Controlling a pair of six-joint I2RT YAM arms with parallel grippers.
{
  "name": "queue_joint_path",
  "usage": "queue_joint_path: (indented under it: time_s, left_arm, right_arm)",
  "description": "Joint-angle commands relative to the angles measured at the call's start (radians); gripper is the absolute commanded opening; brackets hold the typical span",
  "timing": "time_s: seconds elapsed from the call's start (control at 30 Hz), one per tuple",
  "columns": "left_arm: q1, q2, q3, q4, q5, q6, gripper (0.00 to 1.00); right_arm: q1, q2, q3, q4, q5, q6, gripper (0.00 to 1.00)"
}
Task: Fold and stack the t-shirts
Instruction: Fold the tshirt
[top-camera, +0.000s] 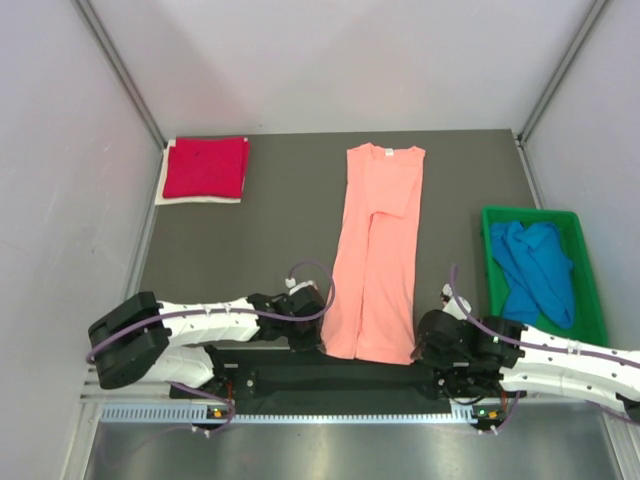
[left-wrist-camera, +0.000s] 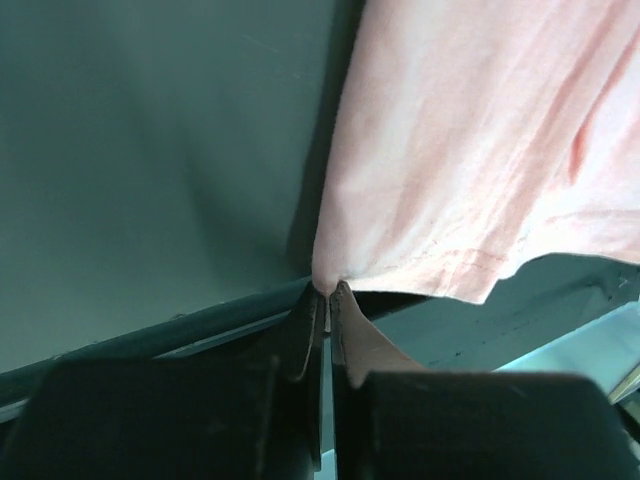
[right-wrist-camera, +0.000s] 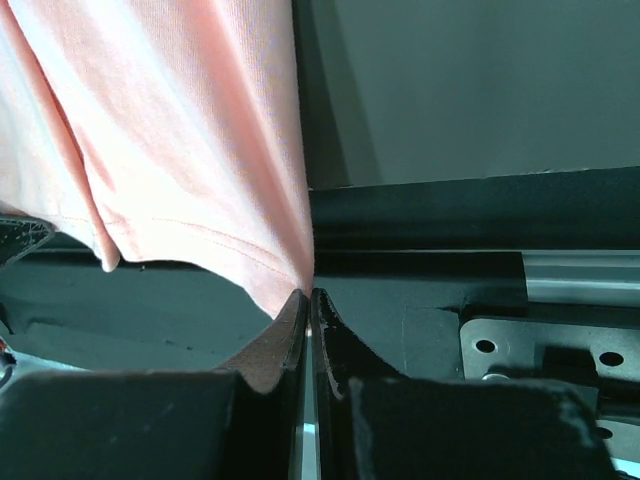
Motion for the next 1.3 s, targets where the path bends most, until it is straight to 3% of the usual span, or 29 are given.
queue_joint_path:
  time_s: [0.0, 0.3, 0.5, 0.67, 0.73, 0.77, 0.87, 1.13, 1.27]
  left_arm:
    - [-0.015, -0.036, 0.021, 0.051, -0.04, -0.04, 0.0]
    - [-0.049, -0.022, 0.021, 0.042, -0.029, -0.061, 0.0]
    - [-0.043, 0.014, 0.117, 0.008, -0.045, -0.002, 0.0]
    - [0.054, 0.096, 0.249, -0.054, 0.006, 0.114, 0.0]
    - [0.112, 0.12, 0.275, -0.052, 0.03, 0.146, 0.0]
    - [0.132, 0.128, 0.284, -0.051, 0.038, 0.157, 0.0]
    - [0.216, 0.183, 0.346, -0.064, 0.05, 0.211, 0.0]
    - [0.445, 0.402, 0.683, -0.152, 0.095, 0.393, 0.0]
    - [0.496, 0.566, 0.858, -0.223, 0.12, 0.444, 0.0]
  right_arm:
    - [0.017, -0.005, 0.009, -0.023, 0.015, 0.014, 0.0]
    - [0.024, 0.046, 0.026, -0.019, 0.034, -0.003, 0.0]
    - [0.025, 0.07, 0.078, -0.029, 0.125, -0.038, 0.0]
    - [0.011, 0.155, 0.141, -0.039, 0.211, -0.09, 0.0]
    - [-0.018, 0.196, 0.17, 0.024, 0.267, -0.183, 0.0]
    - [-0.044, 0.213, 0.183, 0.049, 0.289, -0.231, 0.0]
    - [-0.304, 0.3, 0.243, 0.213, 0.191, -0.498, 0.0]
    - [-0.593, 0.529, 0.4, 0.369, 0.075, -0.855, 0.0]
    - [-0.722, 0.642, 0.493, 0.445, -0.024, -0.987, 0.0]
